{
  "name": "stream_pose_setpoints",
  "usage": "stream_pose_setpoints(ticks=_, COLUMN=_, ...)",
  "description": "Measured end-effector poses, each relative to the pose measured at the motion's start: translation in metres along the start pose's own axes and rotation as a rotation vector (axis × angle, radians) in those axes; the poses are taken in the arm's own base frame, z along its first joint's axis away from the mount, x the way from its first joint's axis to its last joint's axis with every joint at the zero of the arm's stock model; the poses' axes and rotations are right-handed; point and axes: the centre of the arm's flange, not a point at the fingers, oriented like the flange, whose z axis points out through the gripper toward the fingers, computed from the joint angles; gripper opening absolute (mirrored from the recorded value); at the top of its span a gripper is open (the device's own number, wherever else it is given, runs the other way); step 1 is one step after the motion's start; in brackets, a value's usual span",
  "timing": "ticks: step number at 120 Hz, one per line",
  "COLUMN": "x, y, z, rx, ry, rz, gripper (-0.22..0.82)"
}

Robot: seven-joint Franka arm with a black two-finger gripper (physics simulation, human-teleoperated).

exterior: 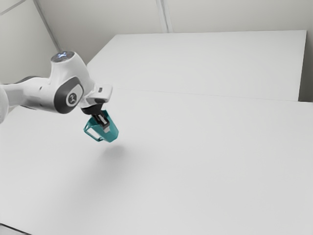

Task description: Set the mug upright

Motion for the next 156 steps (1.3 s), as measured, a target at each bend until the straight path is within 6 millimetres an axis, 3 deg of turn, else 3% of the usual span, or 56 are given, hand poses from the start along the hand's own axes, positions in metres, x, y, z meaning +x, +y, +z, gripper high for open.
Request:
stream_pose_setpoints(ticks=32, x=0.001, y=0.007, z=0.036, rx=-0.02, ry=-0.052, rz=-0.133, gripper=-0.18)
stream_pose_setpoints(ticks=81, x=0.003, y=0.012, z=0.064, rx=-0.033, ry=-0.101, rz=-0.255, gripper=-0.18)
stream_pose_setpoints(ticks=88, x=0.003, y=0.012, z=0.065, rx=-0.035, ry=-0.102, rz=-0.267, gripper=-0.11)
stream_pose_setpoints(ticks=108, x=0.004, y=0.012, z=0.064, rx=-0.041, ry=-0.099, rz=-0.296, gripper=0.24)
stream_pose_setpoints(ticks=131, x=0.005, y=0.011, z=0.045, rx=-0.035, ry=-0.071, rz=-0.312, gripper=0.46)
stream_pose_setpoints(ticks=156, x=0.022, y=0.005, z=-0.015, rx=-0.024, ry=-0.027, rz=-0.316, gripper=0.55)
